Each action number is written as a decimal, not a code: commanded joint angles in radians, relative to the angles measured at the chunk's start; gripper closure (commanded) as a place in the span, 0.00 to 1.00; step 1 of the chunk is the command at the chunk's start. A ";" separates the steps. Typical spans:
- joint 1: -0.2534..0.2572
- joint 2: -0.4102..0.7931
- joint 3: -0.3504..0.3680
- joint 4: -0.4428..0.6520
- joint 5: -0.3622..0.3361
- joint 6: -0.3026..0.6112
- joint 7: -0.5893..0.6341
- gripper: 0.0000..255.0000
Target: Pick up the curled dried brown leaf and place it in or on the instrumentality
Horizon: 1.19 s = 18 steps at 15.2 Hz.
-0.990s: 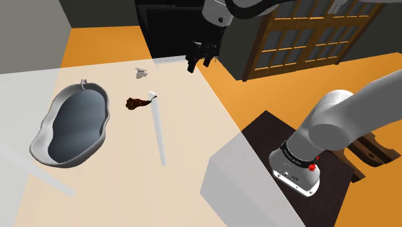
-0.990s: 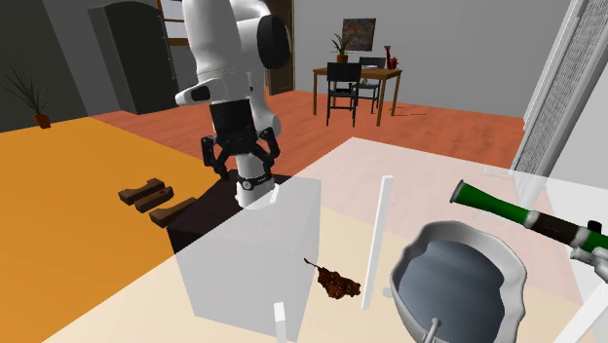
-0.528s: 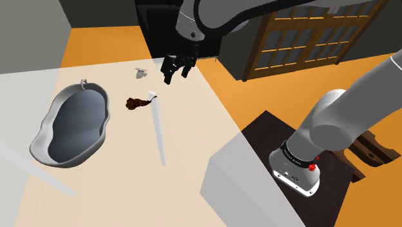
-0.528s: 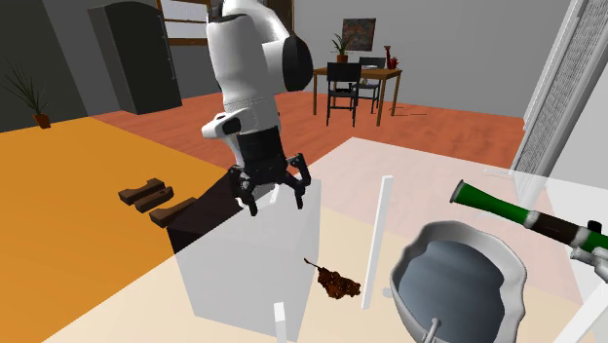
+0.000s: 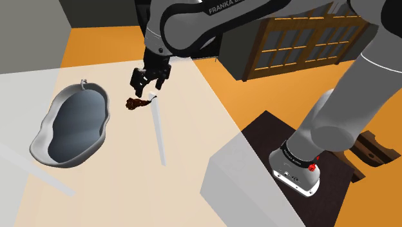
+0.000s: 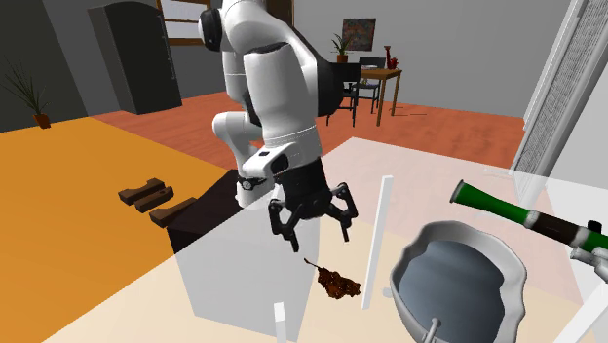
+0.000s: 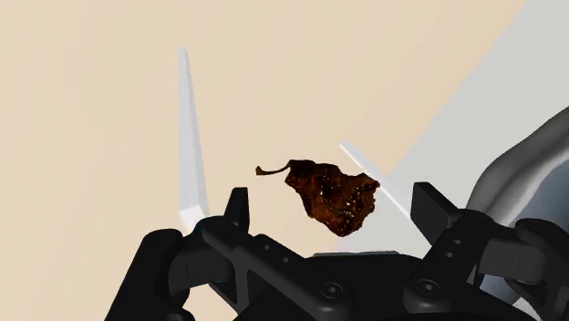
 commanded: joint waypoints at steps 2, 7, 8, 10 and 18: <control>0.010 0.052 0.007 0.022 -0.015 0.034 0.012 0.00; 0.022 0.104 0.009 0.016 -0.037 0.091 0.027 0.00; 0.026 0.121 0.009 0.016 -0.045 0.108 0.032 0.00; 0.026 0.121 0.008 0.016 -0.045 0.108 0.032 0.00; 0.026 0.121 0.008 0.016 -0.045 0.108 0.032 1.00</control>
